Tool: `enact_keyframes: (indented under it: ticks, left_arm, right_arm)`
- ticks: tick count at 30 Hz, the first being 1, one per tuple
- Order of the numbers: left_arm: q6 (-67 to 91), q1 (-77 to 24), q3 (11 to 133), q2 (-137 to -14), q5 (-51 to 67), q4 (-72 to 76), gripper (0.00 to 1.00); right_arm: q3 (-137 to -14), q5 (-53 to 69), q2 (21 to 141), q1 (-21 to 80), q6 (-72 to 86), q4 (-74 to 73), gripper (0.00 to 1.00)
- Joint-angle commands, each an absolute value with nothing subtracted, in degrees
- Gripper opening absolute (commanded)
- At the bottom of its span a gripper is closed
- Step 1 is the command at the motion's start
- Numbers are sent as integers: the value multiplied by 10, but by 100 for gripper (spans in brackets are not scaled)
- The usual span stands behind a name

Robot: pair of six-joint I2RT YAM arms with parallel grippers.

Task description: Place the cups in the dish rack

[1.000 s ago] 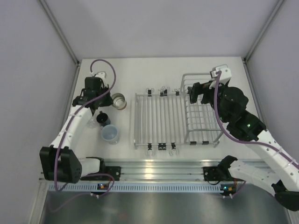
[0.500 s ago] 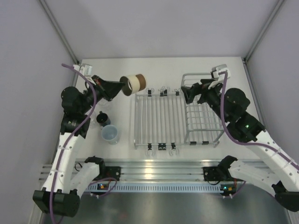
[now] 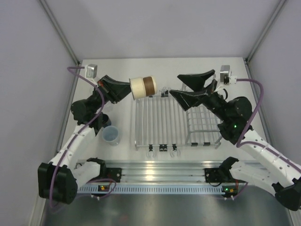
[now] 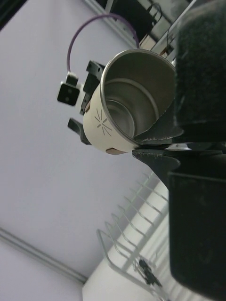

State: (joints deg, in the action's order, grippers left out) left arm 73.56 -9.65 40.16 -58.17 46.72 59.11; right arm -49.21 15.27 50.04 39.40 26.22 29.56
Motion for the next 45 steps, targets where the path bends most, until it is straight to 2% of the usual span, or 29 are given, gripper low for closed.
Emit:
enact_keyframes:
  ticks: [1, 8, 18, 42, 45]
  left_arm:
    - [832, -133, 407, -605, 434, 780, 0]
    - [798, -221, 429, -630, 405, 783, 0]
    - [783, -243, 430, -639, 380, 783, 0]
    - [742, -285, 454, -693, 367, 783, 0]
    - [741, -286, 455, -695, 367, 783, 0]
  right_arm:
    - [-483, 242, 526, 386, 361, 486, 99]
    - [-484, 274, 559, 386, 419, 577, 99]
    - [-485, 302, 622, 387, 512, 675, 99]
    - [-471, 276, 637, 425, 464, 604, 99]
    - [-470, 276, 639, 428, 459, 603, 95]
